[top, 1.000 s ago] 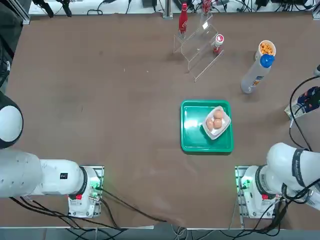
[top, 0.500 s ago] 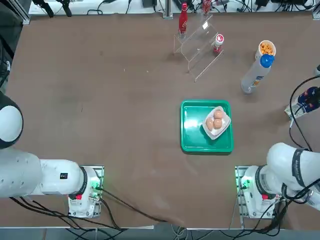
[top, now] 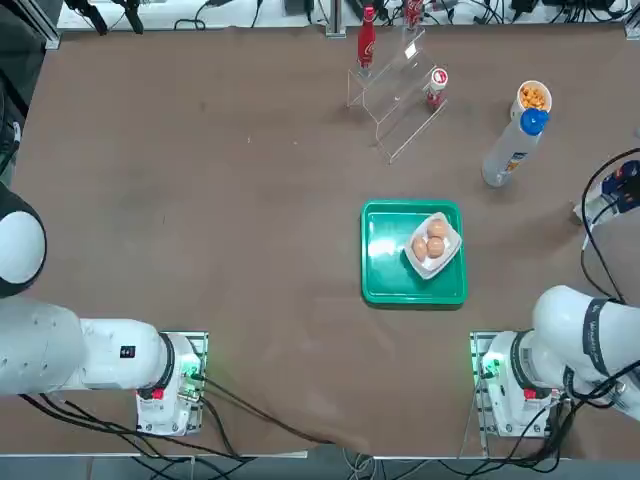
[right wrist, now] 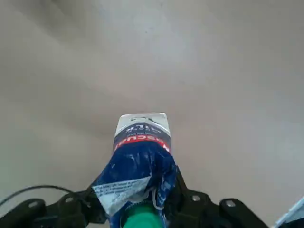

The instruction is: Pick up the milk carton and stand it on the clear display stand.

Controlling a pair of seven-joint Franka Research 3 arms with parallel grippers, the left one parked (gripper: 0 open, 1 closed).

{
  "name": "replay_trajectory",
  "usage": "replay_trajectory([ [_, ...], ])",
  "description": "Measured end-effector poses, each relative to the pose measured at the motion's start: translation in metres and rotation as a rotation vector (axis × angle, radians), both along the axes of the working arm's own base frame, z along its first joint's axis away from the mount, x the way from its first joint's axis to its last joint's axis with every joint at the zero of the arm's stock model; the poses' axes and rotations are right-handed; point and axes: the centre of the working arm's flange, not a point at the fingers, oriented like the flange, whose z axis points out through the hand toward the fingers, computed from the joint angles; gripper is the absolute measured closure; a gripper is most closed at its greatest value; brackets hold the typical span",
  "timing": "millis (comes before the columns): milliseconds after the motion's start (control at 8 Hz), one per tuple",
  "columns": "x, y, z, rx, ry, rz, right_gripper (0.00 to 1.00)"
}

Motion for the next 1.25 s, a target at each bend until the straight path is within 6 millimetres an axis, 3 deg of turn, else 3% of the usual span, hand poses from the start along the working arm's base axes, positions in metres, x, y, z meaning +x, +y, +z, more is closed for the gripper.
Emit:
replay_trajectory([
  [250,0.023,0.008,0.043,-0.004,0.003,0.026,0.49],
  [750,0.077,0.046,0.154,-0.021,-0.011,0.086,0.49],
  [1000,0.106,0.082,0.203,-0.028,-0.023,0.055,0.49],
  [1250,0.144,0.138,0.234,-0.032,-0.015,0.016,0.5],
])
